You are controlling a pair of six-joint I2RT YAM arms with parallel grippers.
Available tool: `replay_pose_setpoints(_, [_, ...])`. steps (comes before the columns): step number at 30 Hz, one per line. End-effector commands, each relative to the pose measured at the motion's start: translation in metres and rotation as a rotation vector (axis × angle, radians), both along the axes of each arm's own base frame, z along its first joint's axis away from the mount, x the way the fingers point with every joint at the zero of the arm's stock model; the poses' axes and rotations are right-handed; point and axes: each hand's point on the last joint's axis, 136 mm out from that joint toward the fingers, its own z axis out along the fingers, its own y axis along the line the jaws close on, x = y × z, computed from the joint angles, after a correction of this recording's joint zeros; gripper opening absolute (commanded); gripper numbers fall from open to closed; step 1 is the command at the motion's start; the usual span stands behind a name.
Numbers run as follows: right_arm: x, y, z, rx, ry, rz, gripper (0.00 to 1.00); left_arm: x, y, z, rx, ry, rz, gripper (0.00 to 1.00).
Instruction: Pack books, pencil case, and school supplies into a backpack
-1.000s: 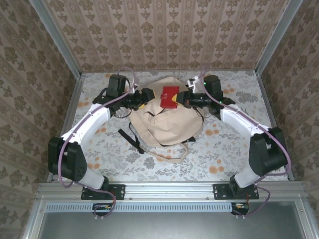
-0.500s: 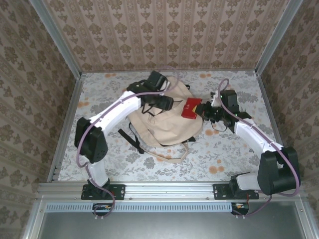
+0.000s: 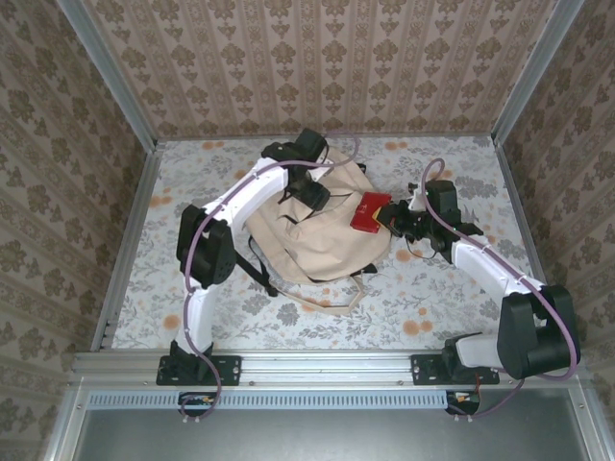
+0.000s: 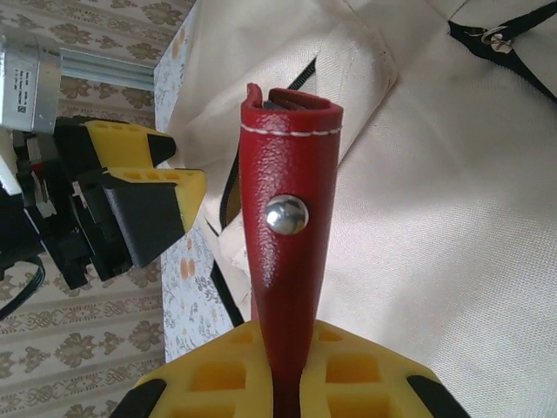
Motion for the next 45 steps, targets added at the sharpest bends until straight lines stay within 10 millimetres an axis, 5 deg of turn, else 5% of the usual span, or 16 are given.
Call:
replay_pose_setpoints(1, [-0.002,0.003,0.011,0.030,-0.037,0.013,0.11,0.002,-0.002,0.013,0.014,-0.013,-0.092,0.70])
replay_pose_setpoints(12, [-0.005,0.011,0.004,0.053,-0.019,0.030,0.11,0.007,-0.002,-0.001,0.084,-0.001,-0.192,0.69])
replay_pose_setpoints(21, [-0.002,0.022,0.003,0.059,-0.019,0.047,0.11,0.021,-0.007,-0.010,0.102,-0.026,-0.159,0.39])
replay_pose_setpoints(24, [-0.002,0.027,0.004,0.060,-0.024,0.053,0.10,0.024,-0.005,-0.002,0.101,-0.048,-0.141,0.24])
replay_pose_setpoints(30, [-0.001,0.048,-0.006,0.092,0.016,0.095,0.10,0.008,-0.015,0.032,-0.012,-0.041,-0.161,0.11])
replay_pose_setpoints(37, [0.009,0.089,-0.016,0.172,0.053,0.157,0.10,-0.005,-0.022,0.061,-0.090,-0.082,-0.154,0.09])
replay_pose_setpoints(45, [0.059,0.093,-0.023,0.210,0.054,0.051,0.10,-0.011,-0.023,0.071,-0.147,-0.078,-0.119,0.08])
